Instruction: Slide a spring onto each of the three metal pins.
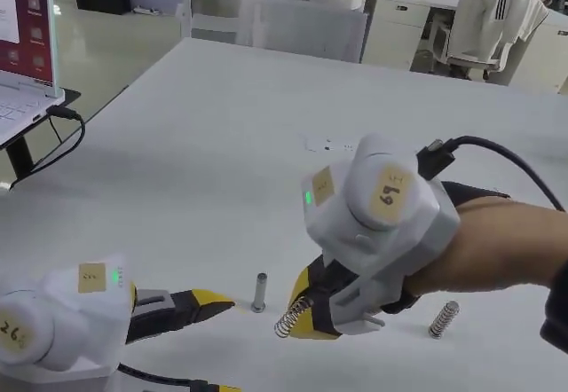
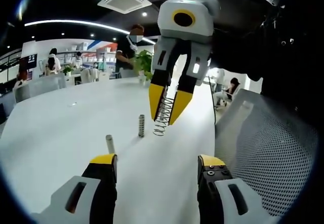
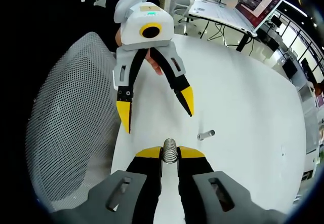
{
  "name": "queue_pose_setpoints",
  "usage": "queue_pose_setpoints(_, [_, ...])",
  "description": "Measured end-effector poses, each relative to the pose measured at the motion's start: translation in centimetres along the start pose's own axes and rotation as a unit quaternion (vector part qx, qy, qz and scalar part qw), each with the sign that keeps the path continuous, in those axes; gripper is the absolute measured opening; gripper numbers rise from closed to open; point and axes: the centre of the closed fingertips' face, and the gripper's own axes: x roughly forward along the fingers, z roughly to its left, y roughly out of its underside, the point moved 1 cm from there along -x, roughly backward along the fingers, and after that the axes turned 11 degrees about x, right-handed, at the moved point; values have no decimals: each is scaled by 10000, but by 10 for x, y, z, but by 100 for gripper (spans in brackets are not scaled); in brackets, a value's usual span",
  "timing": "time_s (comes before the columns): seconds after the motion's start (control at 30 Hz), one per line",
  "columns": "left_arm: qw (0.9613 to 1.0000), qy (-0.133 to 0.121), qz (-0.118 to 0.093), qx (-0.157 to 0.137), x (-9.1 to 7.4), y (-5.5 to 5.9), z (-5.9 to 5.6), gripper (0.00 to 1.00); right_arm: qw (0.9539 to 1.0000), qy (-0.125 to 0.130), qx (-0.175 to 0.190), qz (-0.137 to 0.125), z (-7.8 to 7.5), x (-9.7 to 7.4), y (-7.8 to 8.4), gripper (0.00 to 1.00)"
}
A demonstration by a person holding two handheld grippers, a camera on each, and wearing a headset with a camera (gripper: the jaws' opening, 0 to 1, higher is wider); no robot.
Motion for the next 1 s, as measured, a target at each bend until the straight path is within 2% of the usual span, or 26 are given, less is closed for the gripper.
queue_pose_setpoints(0.23, [9999,-106,-39,-9,-2,1,2,67,9999,85,-56,59,-9,-1,-2,9])
queue_pose_setpoints(0.5, [9998,-180,-73,-54,-4,2,3,70,9997,209,-66,94,-28,-4,-9,9])
queue_pose_setpoints(1.0, [9996,-238,-125,-70,-5,2,3,76,9992,309,-127,235,-51,1,-18,9])
